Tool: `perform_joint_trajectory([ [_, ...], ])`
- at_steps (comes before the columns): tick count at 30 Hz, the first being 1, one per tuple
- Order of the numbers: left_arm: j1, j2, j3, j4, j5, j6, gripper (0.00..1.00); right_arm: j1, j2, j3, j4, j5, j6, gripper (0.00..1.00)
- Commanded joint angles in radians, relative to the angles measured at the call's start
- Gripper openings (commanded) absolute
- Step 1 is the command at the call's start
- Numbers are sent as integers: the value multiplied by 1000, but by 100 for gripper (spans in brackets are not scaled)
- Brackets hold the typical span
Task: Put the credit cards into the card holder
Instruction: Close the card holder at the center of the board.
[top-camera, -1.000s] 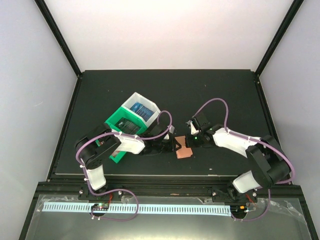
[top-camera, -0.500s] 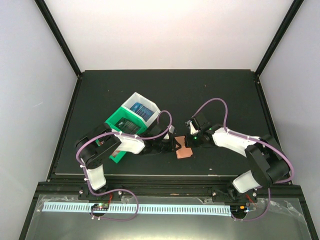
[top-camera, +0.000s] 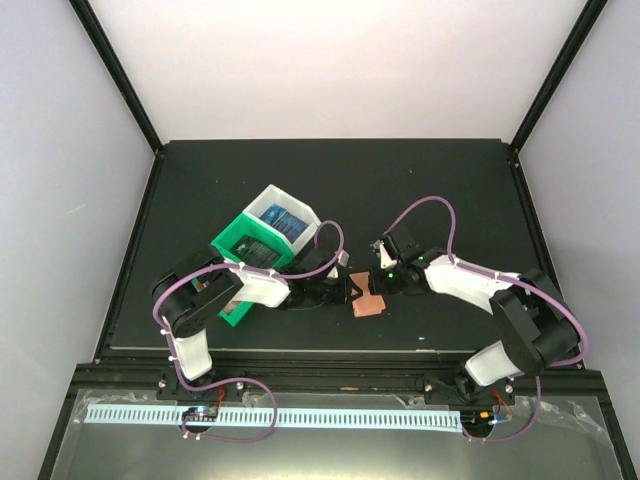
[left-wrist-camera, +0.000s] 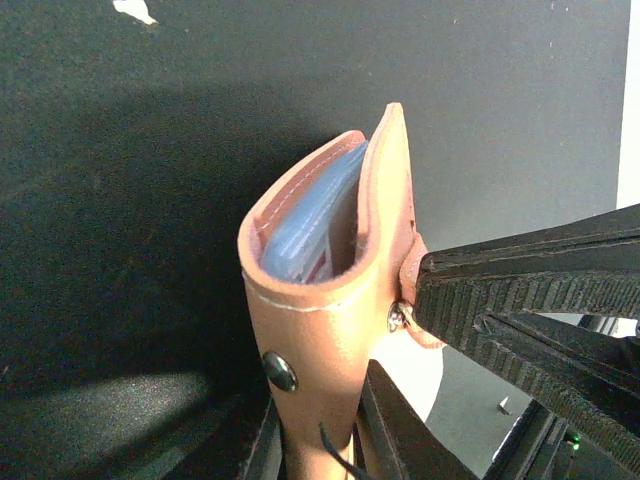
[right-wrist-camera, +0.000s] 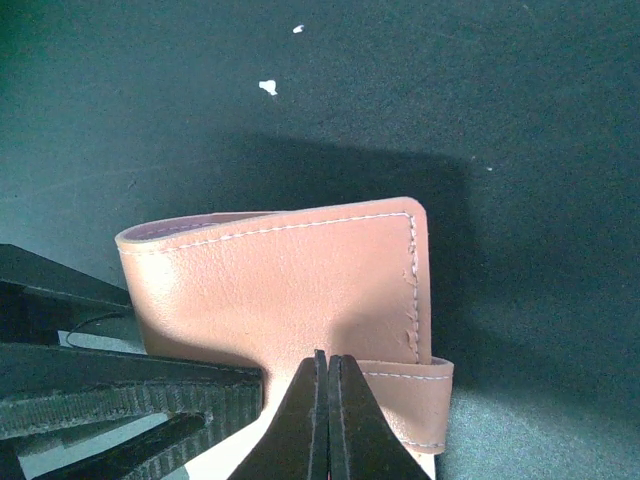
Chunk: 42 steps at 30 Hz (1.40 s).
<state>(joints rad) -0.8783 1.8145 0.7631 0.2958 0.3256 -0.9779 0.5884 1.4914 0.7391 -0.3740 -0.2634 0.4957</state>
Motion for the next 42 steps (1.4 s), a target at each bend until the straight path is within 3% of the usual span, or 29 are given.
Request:
perform_joint_trajectory([
  [1, -12, 60, 7, -54, -15, 15, 9, 16, 32, -6, 32, -56, 2, 1],
  [27, -8, 72, 10, -47, -26, -23, 2, 62, 51, -166, 146, -45, 106, 1],
  [42, 17, 53, 13, -78, -38, -89, 2, 138, 6, -366, 399, 89, 223, 1],
])
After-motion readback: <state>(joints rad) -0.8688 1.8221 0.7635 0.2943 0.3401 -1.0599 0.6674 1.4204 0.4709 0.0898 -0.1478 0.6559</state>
